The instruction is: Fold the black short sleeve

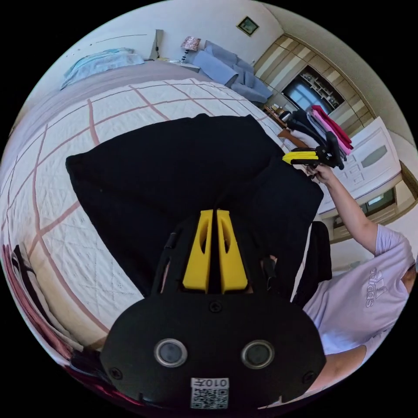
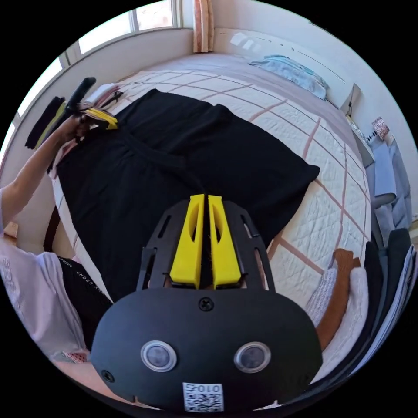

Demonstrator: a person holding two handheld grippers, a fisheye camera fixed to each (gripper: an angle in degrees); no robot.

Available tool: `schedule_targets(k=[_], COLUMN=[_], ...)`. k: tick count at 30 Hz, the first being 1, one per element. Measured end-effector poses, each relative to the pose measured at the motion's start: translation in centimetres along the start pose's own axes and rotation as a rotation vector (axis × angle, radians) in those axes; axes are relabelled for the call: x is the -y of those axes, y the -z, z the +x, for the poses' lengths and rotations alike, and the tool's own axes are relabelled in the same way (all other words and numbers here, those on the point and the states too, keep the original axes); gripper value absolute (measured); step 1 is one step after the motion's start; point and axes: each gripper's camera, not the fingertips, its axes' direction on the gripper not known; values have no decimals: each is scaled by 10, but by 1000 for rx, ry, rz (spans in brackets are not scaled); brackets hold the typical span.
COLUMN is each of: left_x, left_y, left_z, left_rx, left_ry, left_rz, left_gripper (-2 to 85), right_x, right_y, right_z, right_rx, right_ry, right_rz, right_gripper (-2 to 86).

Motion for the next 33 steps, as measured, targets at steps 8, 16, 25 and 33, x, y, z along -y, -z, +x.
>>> schedule_targets(k=[8, 16, 25, 33], left_x=[-75, -205, -198, -222], left_y=[100, 53, 15, 65], left_z=[98, 185, 168, 166], left_rx=[198, 446, 390, 414], left_ry=[-179, -384, -357, -328], left_rz=[230, -10, -119, -6], left_gripper=[82, 95, 97, 101], right_x=[-101, -237, -220, -249], right_y=[79, 92, 63, 48], right_z=[-34, -95, -80, -38], right_rx=[-198, -172, -78, 26], right_ry=[17, 107, -22, -157], right_rz=[107, 225, 188, 116], right_gripper=[74, 74, 107, 129])
